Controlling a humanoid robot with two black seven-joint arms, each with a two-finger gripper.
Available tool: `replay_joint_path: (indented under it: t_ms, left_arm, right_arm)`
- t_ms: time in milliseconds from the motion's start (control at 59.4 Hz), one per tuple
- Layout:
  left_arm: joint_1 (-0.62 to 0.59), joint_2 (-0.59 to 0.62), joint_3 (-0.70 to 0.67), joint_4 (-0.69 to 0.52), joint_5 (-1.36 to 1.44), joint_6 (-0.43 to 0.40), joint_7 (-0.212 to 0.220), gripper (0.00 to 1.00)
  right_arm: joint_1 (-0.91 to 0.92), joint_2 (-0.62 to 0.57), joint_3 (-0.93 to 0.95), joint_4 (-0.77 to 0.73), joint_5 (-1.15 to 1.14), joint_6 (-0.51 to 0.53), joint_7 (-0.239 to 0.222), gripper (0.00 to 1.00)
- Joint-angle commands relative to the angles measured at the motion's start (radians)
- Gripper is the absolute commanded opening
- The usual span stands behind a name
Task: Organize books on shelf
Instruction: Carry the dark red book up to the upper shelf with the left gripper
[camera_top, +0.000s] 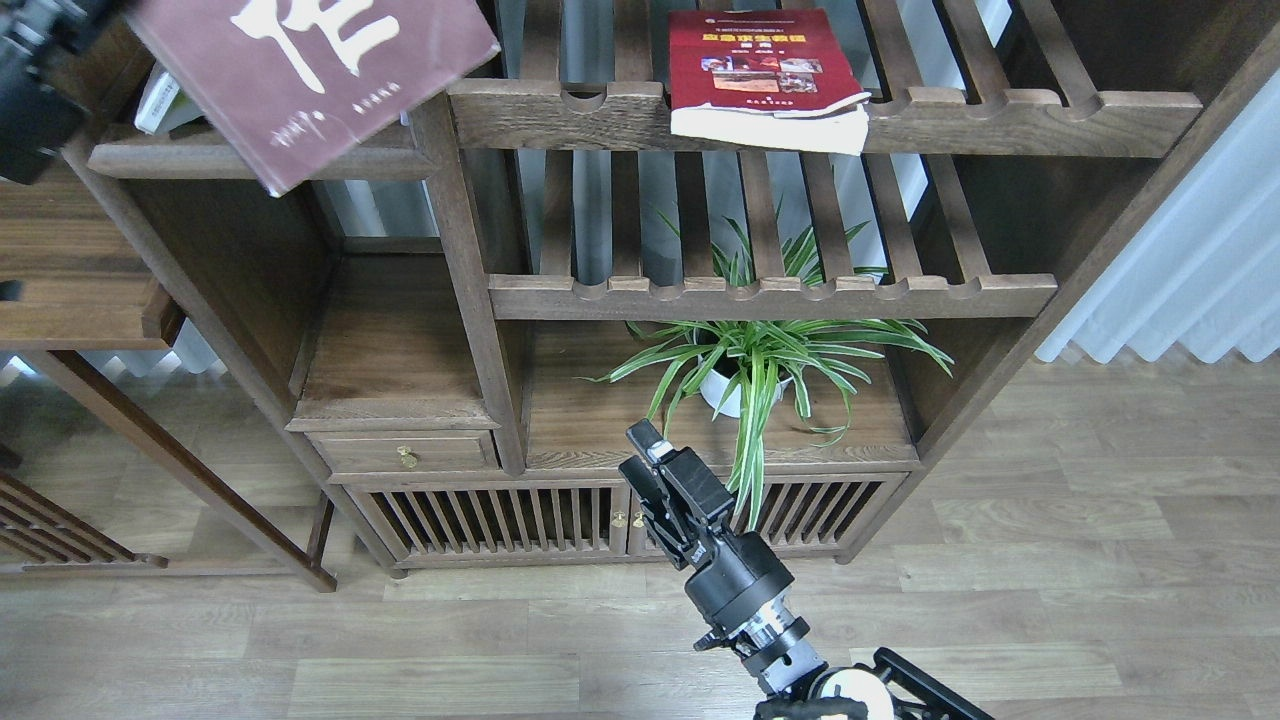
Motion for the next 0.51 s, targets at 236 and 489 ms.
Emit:
replay_joint_path:
  t_ms: [236,489]
  left_arm:
    - [0.003,0.139,-0.079,0.048,0.004,0.000,-0.028,0.03]
    - [0.000,0.160,-0.131,0.059,0.029,0.000,-0.019,0.02]
  right_arm:
    - [0.001,0.000,-0.002,0.000,-0.001,0.000,0.000,0.78]
    - [0.003,0.000,-0.009,0.002,-0.001,0.000,0.000,0.78]
